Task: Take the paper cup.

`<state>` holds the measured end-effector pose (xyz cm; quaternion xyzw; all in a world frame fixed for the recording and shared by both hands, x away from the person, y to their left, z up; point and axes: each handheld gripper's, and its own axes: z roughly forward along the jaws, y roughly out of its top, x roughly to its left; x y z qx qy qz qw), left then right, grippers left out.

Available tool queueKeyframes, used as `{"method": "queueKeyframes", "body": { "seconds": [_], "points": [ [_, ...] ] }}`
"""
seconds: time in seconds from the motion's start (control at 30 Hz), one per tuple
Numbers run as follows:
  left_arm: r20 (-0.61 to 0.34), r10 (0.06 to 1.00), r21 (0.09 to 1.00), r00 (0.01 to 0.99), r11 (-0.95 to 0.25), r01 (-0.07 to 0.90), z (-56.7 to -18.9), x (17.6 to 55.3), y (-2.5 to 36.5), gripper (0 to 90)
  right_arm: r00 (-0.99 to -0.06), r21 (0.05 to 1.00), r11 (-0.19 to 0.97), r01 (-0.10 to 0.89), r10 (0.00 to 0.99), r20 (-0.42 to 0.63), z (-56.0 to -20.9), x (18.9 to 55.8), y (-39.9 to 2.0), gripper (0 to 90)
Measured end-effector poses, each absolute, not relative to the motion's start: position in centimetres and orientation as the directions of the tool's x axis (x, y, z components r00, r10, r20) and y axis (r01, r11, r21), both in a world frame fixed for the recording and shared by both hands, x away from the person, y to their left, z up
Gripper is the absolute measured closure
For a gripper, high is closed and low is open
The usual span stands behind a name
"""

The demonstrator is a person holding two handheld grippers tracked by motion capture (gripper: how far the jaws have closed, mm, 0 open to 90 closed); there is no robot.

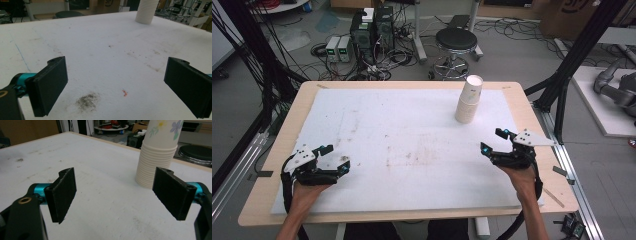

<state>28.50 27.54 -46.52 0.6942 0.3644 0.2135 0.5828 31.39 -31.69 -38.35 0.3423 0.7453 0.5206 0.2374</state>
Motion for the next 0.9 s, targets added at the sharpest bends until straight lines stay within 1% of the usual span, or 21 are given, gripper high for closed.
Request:
{"method": "queueKeyframes", "body": {
  "seconds": [0.03, 0.07, 0.2, 0.37, 0.4, 0.5, 0.53, 0.63, 0.7, 0.73, 0.9],
  "points": [
    [-0.128, 0.755, 0.965, 0.643, -0.055, 0.257, -46.5, 28.5, 27.5, 5.1, -0.653, 0.939, 0.224, 0.263, 0.757, 0.003, -38.3, 31.4, -31.7, 19.5],
    [-0.124, 0.753, 0.964, 0.647, -0.063, 0.258, -46.5, 28.5, 27.6, 5.1, -0.658, 0.937, 0.231, 0.263, 0.753, -0.001, -37.3, 31.8, -31.9, 19.5],
    [-0.125, 0.754, 0.963, 0.645, -0.065, 0.262, -46.5, 28.5, 27.5, 5.1, -0.667, 0.934, 0.243, 0.262, 0.745, -0.006, -35.5, 32.6, -32.0, 19.4],
    [-0.125, 0.753, 0.962, 0.646, -0.065, 0.263, -46.5, 28.6, 27.5, 5.1, -0.67, 0.923, 0.267, 0.277, 0.743, -0.014, -33.9, 33.8, -32.0, 19.4],
    [-0.125, 0.753, 0.962, 0.646, -0.067, 0.263, -46.5, 28.6, 27.5, 5.1, -0.669, 0.92, 0.272, 0.282, 0.743, -0.015, -33.0, 34.6, -32.0, 19.4],
    [-0.125, 0.752, 0.962, 0.647, -0.066, 0.263, -46.5, 28.6, 27.5, 5.1, -0.672, 0.913, 0.282, 0.294, 0.74, -0.012, -32.2, 35.3, -32.0, 19.4],
    [-0.122, 0.751, 0.962, 0.649, -0.071, 0.263, -46.5, 28.6, 27.5, 5.1, -0.677, 0.903, 0.303, 0.305, 0.736, -0.018, -31.2, 36.1, -31.9, 19.4],
    [-0.122, 0.75, 0.962, 0.65, -0.073, 0.264, -46.5, 28.6, 27.4, 5.1, -0.681, 0.888, 0.328, 0.321, 0.732, -0.025, -29.8, 37.3, -31.7, 19.4],
    [-0.123, 0.749, 0.961, 0.651, -0.072, 0.265, -46.5, 28.6, 27.4, 5.1, -0.681, 0.885, 0.336, 0.323, 0.732, -0.029, -29.4, 37.7, -31.7, 19.4],
    [-0.124, 0.75, 0.961, 0.65, -0.073, 0.267, -46.5, 28.6, 27.4, 5.1, -0.684, 0.877, 0.347, 0.333, 0.729, -0.029, -28.7, 38.6, -31.5, 19.4],
    [-0.124, 0.75, 0.96, 0.649, -0.074, 0.269, -46.5, 28.6, 27.4, 5.1, -0.693, 0.845, 0.393, 0.361, 0.72, -0.039, -27.2, 41.2, -31.0, 19.4]
  ]
}}
